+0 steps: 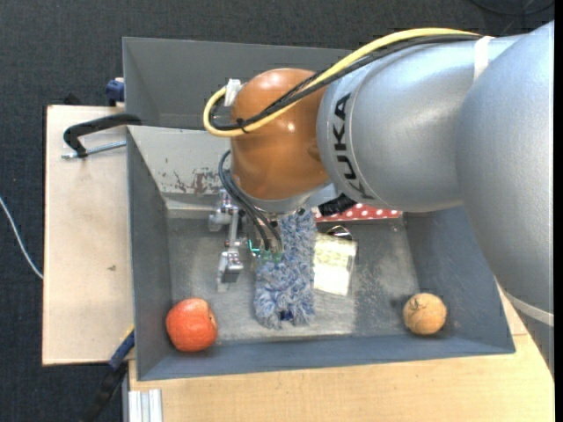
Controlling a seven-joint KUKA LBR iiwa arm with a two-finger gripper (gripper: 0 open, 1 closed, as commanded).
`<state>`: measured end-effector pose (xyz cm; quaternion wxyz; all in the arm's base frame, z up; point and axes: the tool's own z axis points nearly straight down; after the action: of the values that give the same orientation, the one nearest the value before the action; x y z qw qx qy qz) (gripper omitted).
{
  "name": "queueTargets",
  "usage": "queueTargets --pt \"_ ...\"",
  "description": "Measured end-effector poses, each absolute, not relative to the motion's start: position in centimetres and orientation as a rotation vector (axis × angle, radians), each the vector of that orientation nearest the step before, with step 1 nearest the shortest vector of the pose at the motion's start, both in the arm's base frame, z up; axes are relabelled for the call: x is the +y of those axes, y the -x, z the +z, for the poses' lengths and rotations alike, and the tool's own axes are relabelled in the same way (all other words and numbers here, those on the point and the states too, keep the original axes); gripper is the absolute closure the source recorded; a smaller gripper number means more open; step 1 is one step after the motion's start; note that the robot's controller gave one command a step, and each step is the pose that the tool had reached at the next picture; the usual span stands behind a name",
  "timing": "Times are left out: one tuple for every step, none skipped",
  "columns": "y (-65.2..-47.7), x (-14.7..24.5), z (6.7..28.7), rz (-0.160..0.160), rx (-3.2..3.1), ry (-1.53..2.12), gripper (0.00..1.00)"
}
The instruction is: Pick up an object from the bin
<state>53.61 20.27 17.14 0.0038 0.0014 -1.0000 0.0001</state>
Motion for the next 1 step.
queueTargets --pt "-53.83 20.18 17.62 -0.003 -3.142 -0.001 0.0"
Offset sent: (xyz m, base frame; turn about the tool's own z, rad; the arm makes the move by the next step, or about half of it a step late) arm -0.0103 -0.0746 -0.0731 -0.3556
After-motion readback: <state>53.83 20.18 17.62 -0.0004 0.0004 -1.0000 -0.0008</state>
